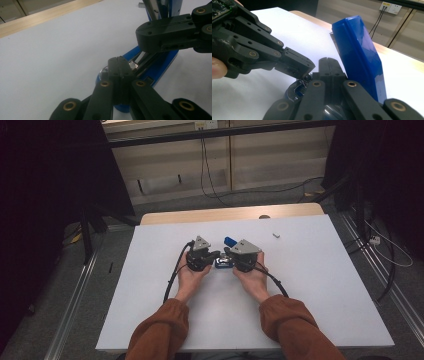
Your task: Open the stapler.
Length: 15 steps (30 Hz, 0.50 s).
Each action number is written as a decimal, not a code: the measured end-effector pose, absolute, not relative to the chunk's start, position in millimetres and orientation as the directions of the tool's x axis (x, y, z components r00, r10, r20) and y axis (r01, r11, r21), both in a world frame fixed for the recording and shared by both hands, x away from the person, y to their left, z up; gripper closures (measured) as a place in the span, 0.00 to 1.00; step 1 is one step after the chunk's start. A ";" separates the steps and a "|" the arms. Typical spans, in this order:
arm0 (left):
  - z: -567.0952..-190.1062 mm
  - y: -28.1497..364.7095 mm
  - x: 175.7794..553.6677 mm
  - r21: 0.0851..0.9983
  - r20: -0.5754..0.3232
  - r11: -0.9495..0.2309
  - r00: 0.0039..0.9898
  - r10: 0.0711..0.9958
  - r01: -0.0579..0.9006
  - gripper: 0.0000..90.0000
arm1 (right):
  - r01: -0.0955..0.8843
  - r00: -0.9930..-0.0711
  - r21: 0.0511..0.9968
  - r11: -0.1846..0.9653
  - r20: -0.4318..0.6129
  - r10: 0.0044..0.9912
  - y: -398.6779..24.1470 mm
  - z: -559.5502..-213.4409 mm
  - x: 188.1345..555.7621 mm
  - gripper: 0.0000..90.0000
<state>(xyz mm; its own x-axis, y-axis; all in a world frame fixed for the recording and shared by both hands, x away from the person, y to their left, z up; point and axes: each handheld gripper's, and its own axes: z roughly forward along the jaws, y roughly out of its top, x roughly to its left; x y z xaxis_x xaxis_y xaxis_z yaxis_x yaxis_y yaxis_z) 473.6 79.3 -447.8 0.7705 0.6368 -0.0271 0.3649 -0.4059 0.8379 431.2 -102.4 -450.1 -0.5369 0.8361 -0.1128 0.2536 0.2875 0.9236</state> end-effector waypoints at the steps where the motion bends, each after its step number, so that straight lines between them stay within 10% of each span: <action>1: -448.0 79.7 473.9 0.839 -0.032 -0.403 0.771 0.636 0.367 1.00 | 0.253 -0.537 0.924 0.287 -0.113 0.836 -102.6 -450.1 431.4 1.00; 15: -448.4 78.7 472.1 0.841 -0.013 -0.410 0.770 0.637 0.354 1.00 | 0.249 -0.521 0.925 0.286 -0.122 0.845 -102.7 -449.2 430.7 1.00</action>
<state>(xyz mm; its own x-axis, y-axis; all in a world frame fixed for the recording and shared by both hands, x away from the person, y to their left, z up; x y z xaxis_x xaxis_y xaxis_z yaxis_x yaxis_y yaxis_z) 472.1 78.7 -448.4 0.7704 0.6374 -0.0134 0.3537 -0.4098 0.8408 430.7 -102.7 -449.2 -0.5206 0.8451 -0.1215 0.2488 0.2863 0.9253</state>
